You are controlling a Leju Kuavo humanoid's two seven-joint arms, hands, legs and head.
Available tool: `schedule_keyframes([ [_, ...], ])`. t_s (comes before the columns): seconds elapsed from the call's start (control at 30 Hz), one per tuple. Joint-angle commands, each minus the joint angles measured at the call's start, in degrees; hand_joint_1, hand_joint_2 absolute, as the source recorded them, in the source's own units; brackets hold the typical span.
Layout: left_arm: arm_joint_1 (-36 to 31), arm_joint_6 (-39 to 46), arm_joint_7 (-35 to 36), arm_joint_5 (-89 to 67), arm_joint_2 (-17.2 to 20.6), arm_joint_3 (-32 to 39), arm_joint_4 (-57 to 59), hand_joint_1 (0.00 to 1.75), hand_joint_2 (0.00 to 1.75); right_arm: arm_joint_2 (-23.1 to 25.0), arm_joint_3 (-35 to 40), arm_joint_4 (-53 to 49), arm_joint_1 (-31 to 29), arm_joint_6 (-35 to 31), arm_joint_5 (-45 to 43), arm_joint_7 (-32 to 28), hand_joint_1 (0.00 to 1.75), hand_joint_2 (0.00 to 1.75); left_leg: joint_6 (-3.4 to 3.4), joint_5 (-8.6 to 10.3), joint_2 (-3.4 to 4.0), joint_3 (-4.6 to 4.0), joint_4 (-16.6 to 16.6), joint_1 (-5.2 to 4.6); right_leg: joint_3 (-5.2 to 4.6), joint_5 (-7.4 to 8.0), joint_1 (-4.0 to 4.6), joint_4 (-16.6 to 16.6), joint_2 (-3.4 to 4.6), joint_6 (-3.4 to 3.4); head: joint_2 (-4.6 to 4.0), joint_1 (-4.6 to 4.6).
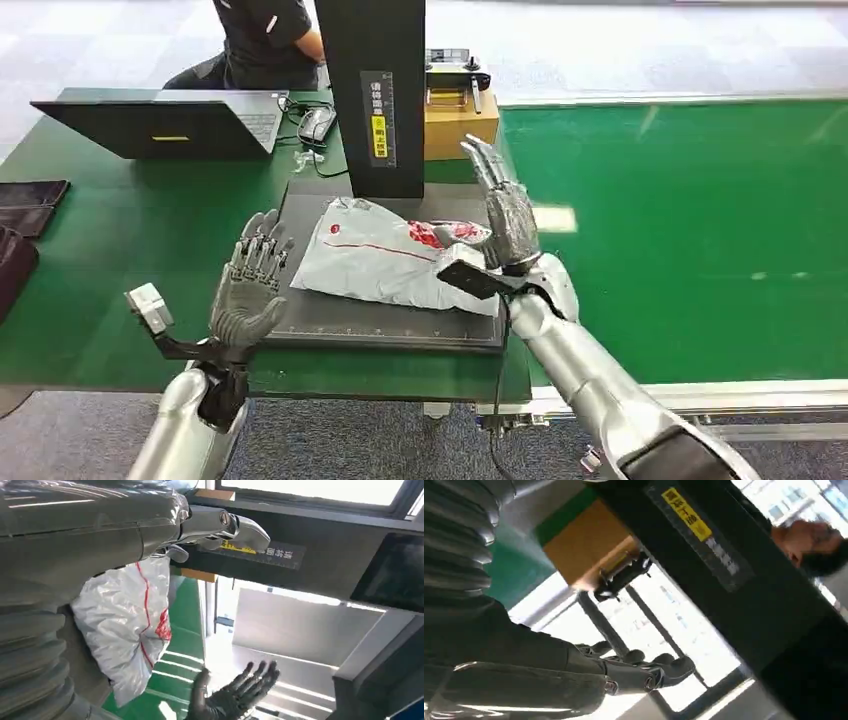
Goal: Moved the parcel from conveyor to table for the left to box.
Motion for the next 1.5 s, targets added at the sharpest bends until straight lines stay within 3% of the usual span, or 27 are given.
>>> schedule_keyframes([
  [0.03,5.18,-2.38,2.02,-0.99,-3.47,2.38,-5.18,0.0,1.75,3.95,-15.6,-31.32,25.73,7.84,0.14,7.87,0.0,1.75,-0.18,-0.08,-0.24,0.19,-0.14,0.08,0.26,-0.13,0.03,-0.15,-0.18,0.08,0.0,-0.04],
  [0.23,3.29,-3.48,2.68,-2.26,-3.99,2.36,-2.87,0.0,1.75,5.7,-21.95,-34.66,31.25,11.4,0.05,9.66,0.0,1.75,-0.09,-0.02,-0.42,-0.05,-0.07,0.04,0.08,-0.12,0.0,-0.07,-0.37,0.07,0.0,-0.02],
  [0.43,2.79,-5.85,6.15,0.25,-4.97,3.1,-0.94,0.0,1.75,8.36,-29.96,-31.53,32.38,18.95,-3.06,14.58,0.0,1.75,-0.14,0.01,-0.29,0.06,-0.14,0.03,0.12,-0.03,-0.02,-0.14,-0.22,0.07,0.0,-0.02],
  [0.67,1.95,-3.45,5.67,-4.99,-4.2,2.09,-1.05,0.0,1.75,10.43,-35.3,-30.89,34.77,18.73,-6.16,14.76,0.0,1.75,-0.17,-0.03,-0.27,0.14,-0.15,0.04,0.19,-0.06,0.0,-0.15,-0.22,0.06,0.0,-0.02],
  [0.77,1.69,-3.22,5.57,-5.46,-4.41,2.23,-1.0,0.0,1.75,10.03,-36.15,-28.62,34.37,20.46,-6.73,17.33,0.0,1.75,-0.09,-0.04,-0.11,0.04,-0.07,0.02,0.04,-0.03,-0.01,-0.08,-0.09,0.02,0.0,-0.02],
  [1.03,-0.61,-0.57,6.93,-11.64,-3.7,-1.11,0.5,0.0,1.75,8.92,-33.96,-26.17,34.26,22.19,-4.8,17.38,0.0,1.75,-0.14,-0.01,-0.14,0.1,-0.13,0.05,0.13,0.01,0.01,-0.16,-0.1,0.06,0.0,-0.02],
  [1.3,-7.91,12.63,8.02,-30.18,-3.09,-10.42,3.29,0.0,1.75,8.05,-32.91,-23.65,33.43,22.56,-3.82,18.5,0.0,1.75,-0.13,0.01,-0.25,0.07,-0.11,0.05,0.14,-0.01,0.01,-0.15,-0.21,0.07,0.0,-0.02],
  [1.5,-16.86,24.24,16.7,-46.93,-3.7,-15.62,12.82,0.0,1.75,8.48,-32.86,-24.61,33.69,22.67,-3.06,19.63,0.0,1.75,-0.1,0.03,-0.3,-0.01,-0.05,0.04,0.06,0.0,0.0,-0.06,-0.27,0.04,0.0,-0.02],
])
